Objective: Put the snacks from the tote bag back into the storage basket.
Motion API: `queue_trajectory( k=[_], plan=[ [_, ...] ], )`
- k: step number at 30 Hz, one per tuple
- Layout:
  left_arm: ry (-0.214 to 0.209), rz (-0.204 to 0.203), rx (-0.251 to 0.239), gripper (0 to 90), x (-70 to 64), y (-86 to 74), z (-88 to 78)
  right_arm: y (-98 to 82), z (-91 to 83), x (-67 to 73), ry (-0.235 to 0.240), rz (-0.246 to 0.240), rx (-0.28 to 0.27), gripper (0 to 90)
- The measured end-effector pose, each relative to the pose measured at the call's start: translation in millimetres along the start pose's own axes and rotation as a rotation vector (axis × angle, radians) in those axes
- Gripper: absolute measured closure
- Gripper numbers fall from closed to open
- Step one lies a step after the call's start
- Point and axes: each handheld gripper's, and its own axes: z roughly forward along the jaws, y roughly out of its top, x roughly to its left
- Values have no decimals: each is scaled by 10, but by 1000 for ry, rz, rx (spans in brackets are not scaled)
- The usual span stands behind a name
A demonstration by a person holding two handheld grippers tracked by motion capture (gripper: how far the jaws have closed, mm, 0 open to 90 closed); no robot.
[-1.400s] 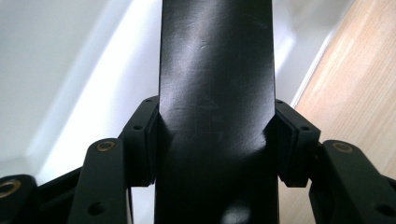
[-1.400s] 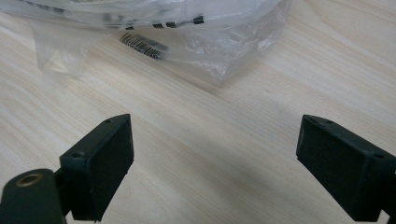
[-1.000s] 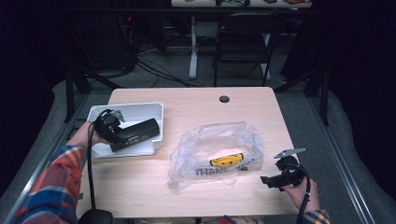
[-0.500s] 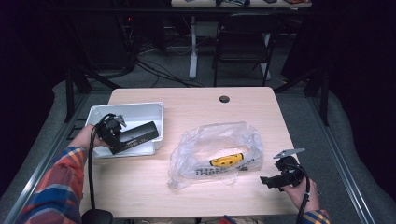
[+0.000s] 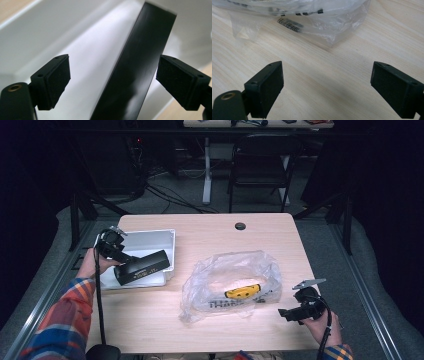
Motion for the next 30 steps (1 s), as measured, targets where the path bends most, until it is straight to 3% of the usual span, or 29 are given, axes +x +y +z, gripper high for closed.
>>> queue_trajectory(
  k=[5,6,7,11,13,17,20,30],
  plan=[
    [28,-65,-21,175,-115,101,145,-5,6,-2,5,7,-5,107],
    [16,-68,-29,217,-125,117,165,-6,5,-2,5,6,-5,107],
    [31,-87,-38,322,-143,136,189,-6,5,-2,5,6,-5,107],
    [18,-181,-71,469,-172,227,275,-5,16,-8,5,4,2,108],
    [51,-208,-87,577,-214,283,303,-3,18,-5,8,0,4,108],
    [77,-219,-91,747,-302,387,392,-8,12,-9,2,2,3,109],
    [72,-226,-75,831,-349,429,490,-11,12,-10,1,3,2,110],
    [48,-218,-37,874,-407,483,657,-18,11,-18,1,2,3,114]
  ],
)
